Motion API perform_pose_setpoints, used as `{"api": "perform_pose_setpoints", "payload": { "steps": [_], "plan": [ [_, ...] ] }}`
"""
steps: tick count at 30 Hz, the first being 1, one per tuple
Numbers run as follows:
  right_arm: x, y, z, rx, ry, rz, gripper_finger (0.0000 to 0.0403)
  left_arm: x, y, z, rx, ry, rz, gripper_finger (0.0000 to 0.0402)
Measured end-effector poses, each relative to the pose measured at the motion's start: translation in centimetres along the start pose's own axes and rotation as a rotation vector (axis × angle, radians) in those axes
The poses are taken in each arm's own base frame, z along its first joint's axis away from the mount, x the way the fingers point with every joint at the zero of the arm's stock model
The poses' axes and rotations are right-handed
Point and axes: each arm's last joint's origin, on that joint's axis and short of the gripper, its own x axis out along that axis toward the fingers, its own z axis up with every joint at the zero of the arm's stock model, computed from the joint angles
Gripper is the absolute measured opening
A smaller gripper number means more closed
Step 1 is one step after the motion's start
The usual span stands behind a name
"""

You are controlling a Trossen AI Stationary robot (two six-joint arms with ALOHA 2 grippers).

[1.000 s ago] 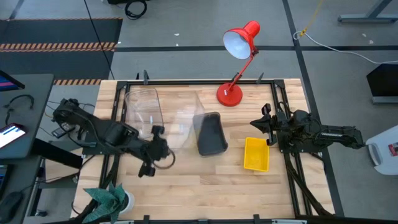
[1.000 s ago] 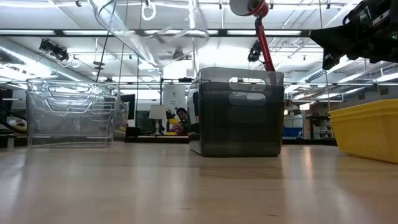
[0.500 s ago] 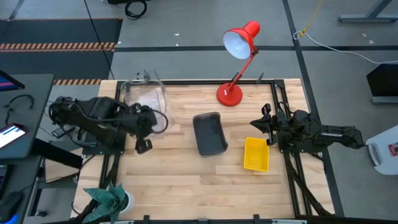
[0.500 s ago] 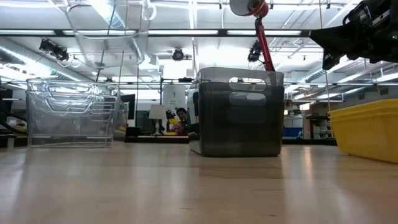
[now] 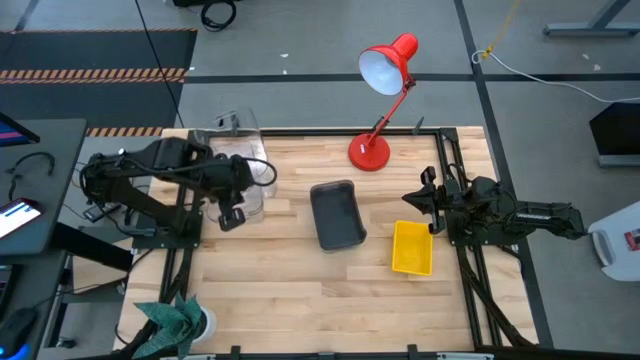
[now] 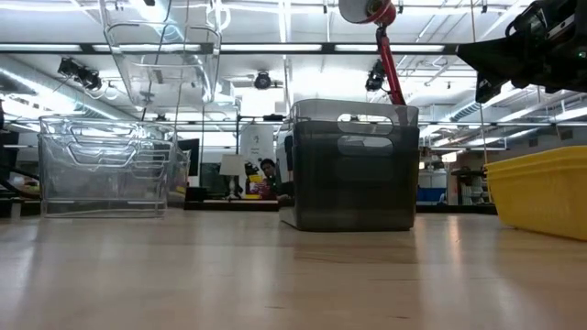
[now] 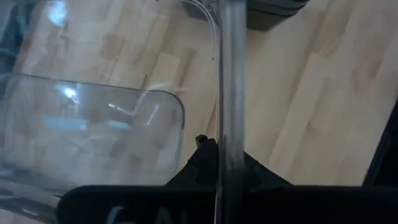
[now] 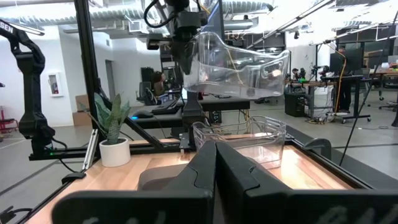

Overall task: Stack baskets by color
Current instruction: Stack the bottom transparent bin on the top transparent bin

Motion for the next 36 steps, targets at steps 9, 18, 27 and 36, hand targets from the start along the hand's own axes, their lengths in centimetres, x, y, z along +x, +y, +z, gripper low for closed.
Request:
{"api": "perform_pose_setpoints", "payload": {
  "steps": [9,18,27,36],
  "plan": [
    [0.0,0.0,0.0,0.000,0.000,0.000,0.0016,0.7,0.7,0.1,0.057,0.021,0.030,0.0004],
    [0.0,0.0,0.0,0.000,0.000,0.000,0.0016,3.7,0.7,-0.9,0.165,0.151,0.033,0.0004],
    [0.0,0.0,0.0,0.000,0.000,0.000,0.0016,4.6,1.5,-3.0,0.180,0.189,0.072,0.0004],
    [0.0,0.0,0.0,0.000,0.000,0.000,0.0016,6.0,2.3,-5.0,0.095,0.234,0.125,0.0004]
  ]
}}
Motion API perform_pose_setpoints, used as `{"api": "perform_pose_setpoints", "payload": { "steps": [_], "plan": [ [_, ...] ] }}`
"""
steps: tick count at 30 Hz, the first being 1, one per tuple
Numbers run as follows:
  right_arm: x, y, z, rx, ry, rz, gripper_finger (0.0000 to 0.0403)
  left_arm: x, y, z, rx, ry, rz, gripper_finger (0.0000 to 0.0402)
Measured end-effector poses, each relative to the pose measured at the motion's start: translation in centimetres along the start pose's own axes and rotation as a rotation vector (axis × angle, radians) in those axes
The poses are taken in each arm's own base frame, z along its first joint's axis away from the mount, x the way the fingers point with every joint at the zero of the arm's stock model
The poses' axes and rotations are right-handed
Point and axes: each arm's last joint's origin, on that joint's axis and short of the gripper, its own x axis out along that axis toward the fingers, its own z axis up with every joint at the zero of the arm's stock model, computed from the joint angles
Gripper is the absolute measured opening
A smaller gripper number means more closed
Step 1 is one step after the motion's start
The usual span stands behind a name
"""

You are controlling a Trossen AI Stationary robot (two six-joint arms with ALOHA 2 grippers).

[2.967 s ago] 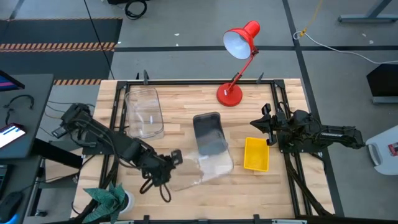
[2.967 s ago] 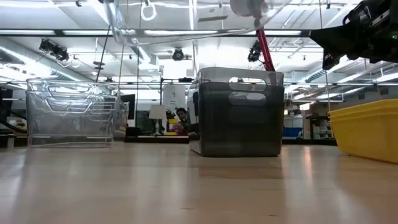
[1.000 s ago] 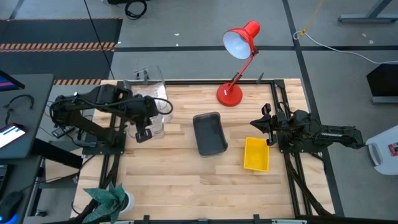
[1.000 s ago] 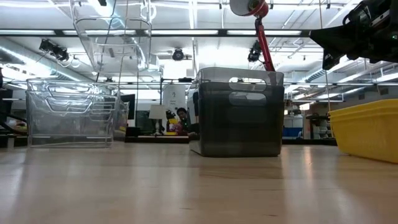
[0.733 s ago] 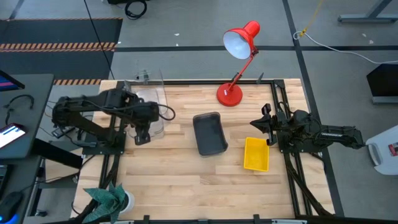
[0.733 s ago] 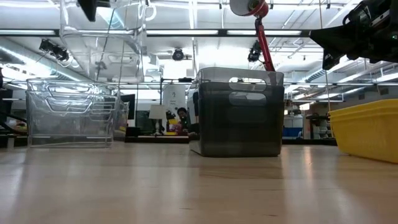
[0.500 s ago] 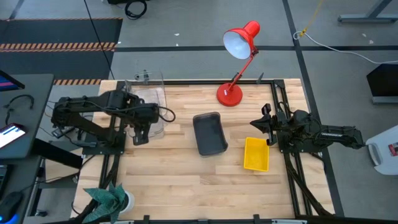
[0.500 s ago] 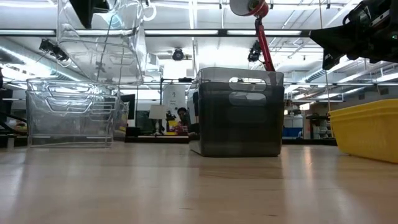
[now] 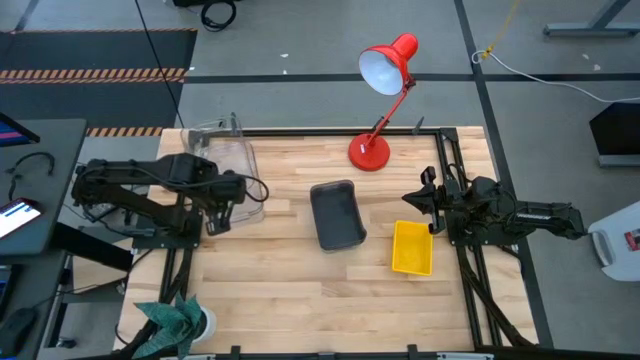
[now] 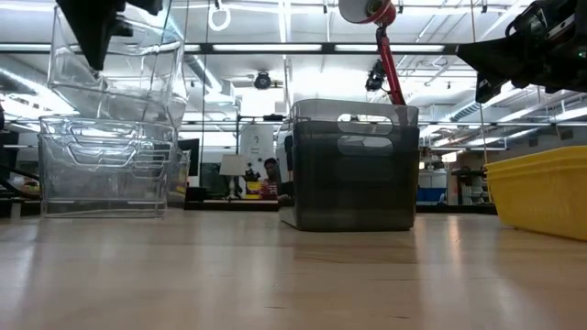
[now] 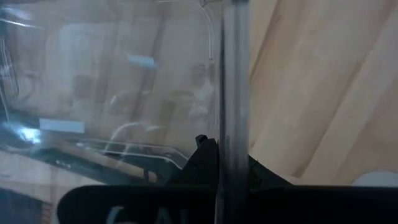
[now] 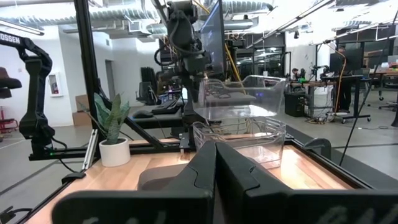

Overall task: Stack baskets by color
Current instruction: Stack the bottom transparent bin on the top transparent bin

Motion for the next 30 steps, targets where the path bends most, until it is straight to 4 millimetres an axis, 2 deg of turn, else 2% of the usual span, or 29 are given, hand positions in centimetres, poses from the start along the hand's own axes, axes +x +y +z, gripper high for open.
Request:
{"api": "perform_pose_setpoints", "payload": {
  "steps": [6,20,30],
  "plan": [
    [0.0,0.0,0.0,0.000,0.000,0.000,0.0016,1.6,-0.2,-0.2,-0.016,0.040,0.025,0.0004],
    [0.0,0.0,0.0,0.000,0.000,0.000,0.0016,3.5,-0.5,0.2,-0.007,0.015,0.052,0.0004],
    [0.0,0.0,0.0,0.000,0.000,0.001,0.0016,5.5,-0.5,-0.9,-0.005,-0.023,0.029,0.0004]
  ]
}}
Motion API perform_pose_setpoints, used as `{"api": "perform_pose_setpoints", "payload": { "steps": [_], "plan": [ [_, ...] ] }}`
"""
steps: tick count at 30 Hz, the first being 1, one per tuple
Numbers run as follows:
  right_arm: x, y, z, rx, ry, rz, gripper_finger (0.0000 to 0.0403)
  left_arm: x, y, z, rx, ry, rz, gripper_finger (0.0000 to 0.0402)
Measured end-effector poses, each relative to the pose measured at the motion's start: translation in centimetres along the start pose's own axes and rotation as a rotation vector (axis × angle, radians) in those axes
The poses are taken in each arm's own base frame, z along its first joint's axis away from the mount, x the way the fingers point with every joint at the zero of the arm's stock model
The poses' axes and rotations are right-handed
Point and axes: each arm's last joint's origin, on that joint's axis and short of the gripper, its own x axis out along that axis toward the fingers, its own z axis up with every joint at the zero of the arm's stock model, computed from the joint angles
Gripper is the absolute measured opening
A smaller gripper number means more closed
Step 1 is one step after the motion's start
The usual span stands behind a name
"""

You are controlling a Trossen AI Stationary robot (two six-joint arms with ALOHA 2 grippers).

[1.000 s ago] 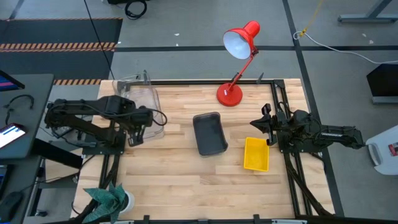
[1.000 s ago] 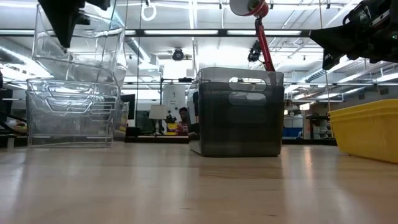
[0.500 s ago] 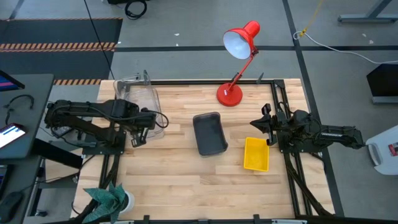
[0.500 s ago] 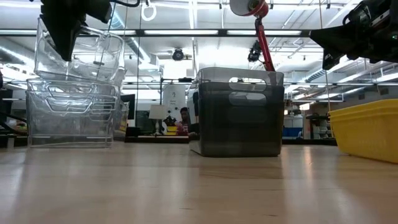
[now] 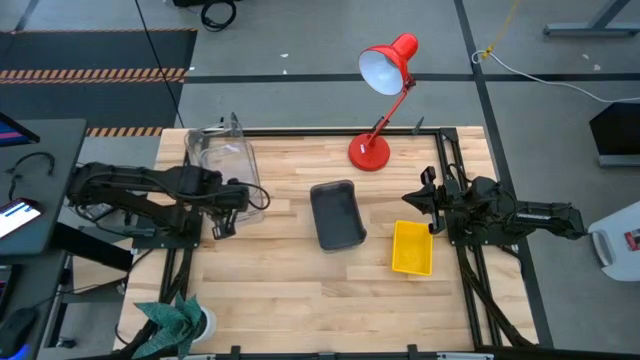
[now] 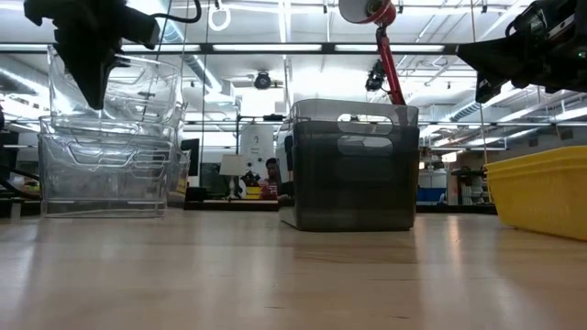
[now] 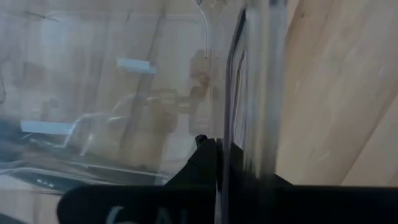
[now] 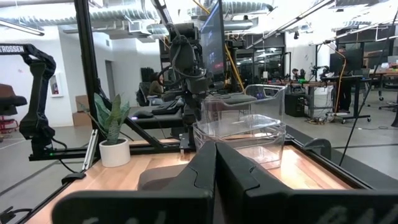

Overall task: Stack baskets by color
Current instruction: Stack the bottom transparent bin on the top transparent bin

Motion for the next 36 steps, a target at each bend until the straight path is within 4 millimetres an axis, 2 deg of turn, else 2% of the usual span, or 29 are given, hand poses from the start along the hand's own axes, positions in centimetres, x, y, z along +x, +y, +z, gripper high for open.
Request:
{"api": "perform_pose_setpoints", "payload": {
  "steps": [27,36],
  "plan": [
    [0.0,0.0,0.0,0.000,0.000,0.000,0.0016,0.4,-1.1,-0.3,0.014,-0.070,-0.042,0.0004],
    [0.0,0.0,0.0,0.000,0.000,-0.001,0.0016,3.0,-1.5,-0.7,0.016,-0.059,-0.051,0.0004]
  ]
}}
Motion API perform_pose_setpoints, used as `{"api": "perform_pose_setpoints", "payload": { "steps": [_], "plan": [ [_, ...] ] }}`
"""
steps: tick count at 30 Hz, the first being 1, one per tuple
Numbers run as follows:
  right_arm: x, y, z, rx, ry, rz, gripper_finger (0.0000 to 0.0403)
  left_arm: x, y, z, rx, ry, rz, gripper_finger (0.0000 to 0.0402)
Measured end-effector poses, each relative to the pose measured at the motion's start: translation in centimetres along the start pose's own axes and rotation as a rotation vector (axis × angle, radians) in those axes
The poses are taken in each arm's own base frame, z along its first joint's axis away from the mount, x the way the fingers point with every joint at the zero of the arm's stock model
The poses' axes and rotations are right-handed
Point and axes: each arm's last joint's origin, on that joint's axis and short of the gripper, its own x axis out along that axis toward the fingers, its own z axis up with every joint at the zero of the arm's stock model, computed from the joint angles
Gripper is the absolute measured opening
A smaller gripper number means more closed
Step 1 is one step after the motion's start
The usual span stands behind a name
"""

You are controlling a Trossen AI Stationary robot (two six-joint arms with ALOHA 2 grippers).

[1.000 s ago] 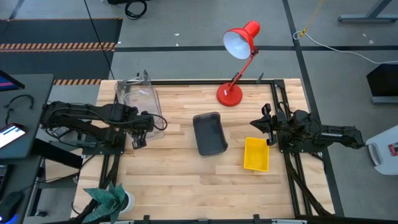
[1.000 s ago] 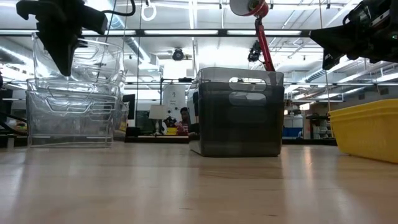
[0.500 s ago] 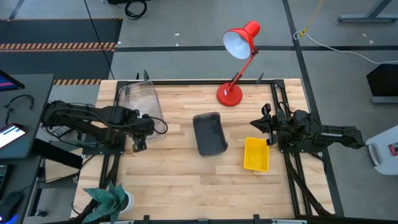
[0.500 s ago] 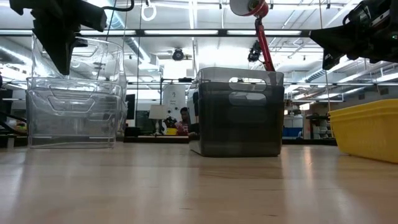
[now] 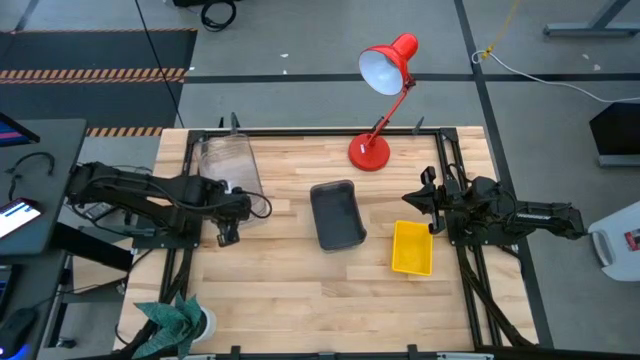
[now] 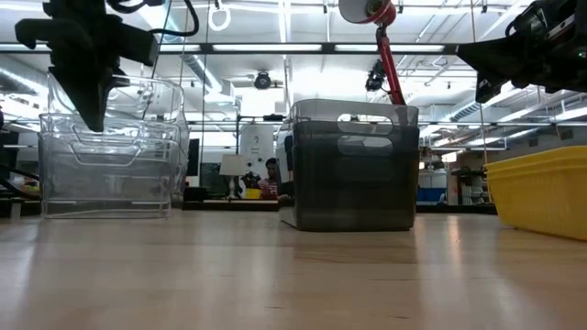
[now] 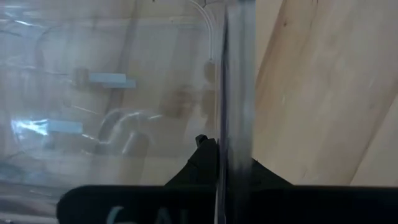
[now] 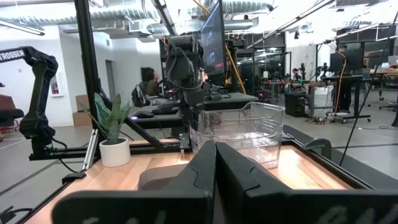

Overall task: Stack baskets by color
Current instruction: Stack the bottom transparent bin on the top transparent bin, then return to Home Position

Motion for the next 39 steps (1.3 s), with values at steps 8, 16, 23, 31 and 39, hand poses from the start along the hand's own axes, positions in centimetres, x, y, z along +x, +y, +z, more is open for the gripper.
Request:
{"api": "perform_pose_setpoints", "payload": {
  "steps": [8,16,23,31,39],
  "plan": [
    [0.0,0.0,0.0,0.000,0.000,0.000,0.0016,0.2,-0.1,0.1,-0.018,-0.009,-0.019,0.0028],
    [0.0,0.0,0.0,0.000,0.000,0.000,0.0016,-0.5,-0.1,0.3,-0.072,-0.007,-0.046,0.0087],
    [0.0,0.0,0.0,0.000,0.000,0.000,0.0016,-2.8,0.0,1.2,-0.099,-0.063,-0.066,0.0141],
    [0.0,0.0,0.0,0.000,0.000,0.001,0.0016,-4.1,0.0,1.8,-0.105,-0.116,-0.085,0.0203],
    [0.0,0.0,0.0,0.000,0.000,0.000,0.0016,-4.1,0.4,1.5,-0.107,-0.121,0.027,0.0196]
  ]
}}
